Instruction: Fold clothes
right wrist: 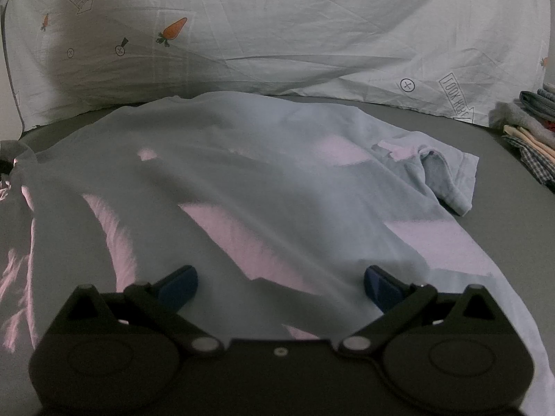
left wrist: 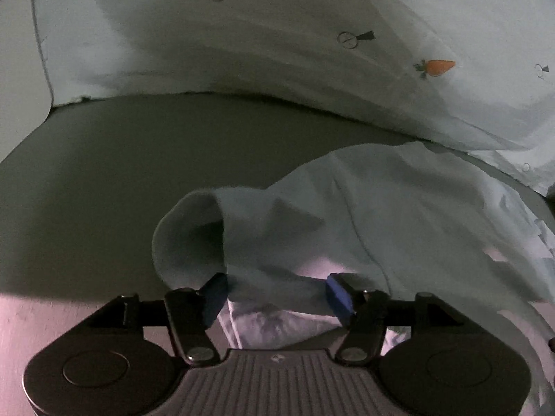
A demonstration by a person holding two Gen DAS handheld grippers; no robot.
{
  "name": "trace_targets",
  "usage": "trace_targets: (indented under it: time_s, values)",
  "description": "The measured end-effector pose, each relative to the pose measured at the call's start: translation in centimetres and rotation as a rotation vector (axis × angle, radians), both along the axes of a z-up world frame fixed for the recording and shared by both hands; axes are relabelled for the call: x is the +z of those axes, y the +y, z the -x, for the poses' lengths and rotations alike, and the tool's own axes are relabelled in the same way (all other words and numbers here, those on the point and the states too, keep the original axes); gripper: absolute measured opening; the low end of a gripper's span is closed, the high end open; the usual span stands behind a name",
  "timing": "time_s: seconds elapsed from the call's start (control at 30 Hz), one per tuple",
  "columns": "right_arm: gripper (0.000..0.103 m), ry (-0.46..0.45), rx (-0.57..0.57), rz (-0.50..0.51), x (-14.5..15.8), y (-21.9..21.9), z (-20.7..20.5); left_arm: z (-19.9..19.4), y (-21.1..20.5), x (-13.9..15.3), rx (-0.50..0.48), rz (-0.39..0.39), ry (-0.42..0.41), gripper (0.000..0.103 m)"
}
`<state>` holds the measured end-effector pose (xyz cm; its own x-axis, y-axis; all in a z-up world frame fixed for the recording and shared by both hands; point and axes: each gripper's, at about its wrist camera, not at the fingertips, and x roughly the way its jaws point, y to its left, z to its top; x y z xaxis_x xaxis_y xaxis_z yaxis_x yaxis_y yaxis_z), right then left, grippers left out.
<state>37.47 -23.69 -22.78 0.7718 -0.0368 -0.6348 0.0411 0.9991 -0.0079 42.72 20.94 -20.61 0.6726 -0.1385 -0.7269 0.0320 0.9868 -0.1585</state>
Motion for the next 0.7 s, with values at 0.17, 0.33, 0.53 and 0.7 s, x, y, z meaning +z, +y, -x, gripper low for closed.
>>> trace_targets:
  time_s: [0.17, 0.33, 0.53, 0.7]
  values:
    - [0.103, 0.0, 0.0, 0.0, 0.0, 0.0, 0.0, 0.0, 0.6, -0.3, 0.066, -0.01, 0.028, 0.009]
    - [0.103, 0.0, 0.0, 0.0, 0.0, 0.0, 0.0, 3.4, 2.4, 2.2, 0.138, 0.14, 0.023, 0.006]
    - [0.103, 0.0, 0.0, 0.0, 0.0, 0.0, -0.1, 6.9, 1.9, 1.2, 0.221, 0.185, 0.131, 0.005]
    - [0.103, 0.0, 0.0, 0.0, 0.0, 0.0, -0.1, 6.4, 1.8, -0.1, 0.255, 0.159, 0.191, 0.014]
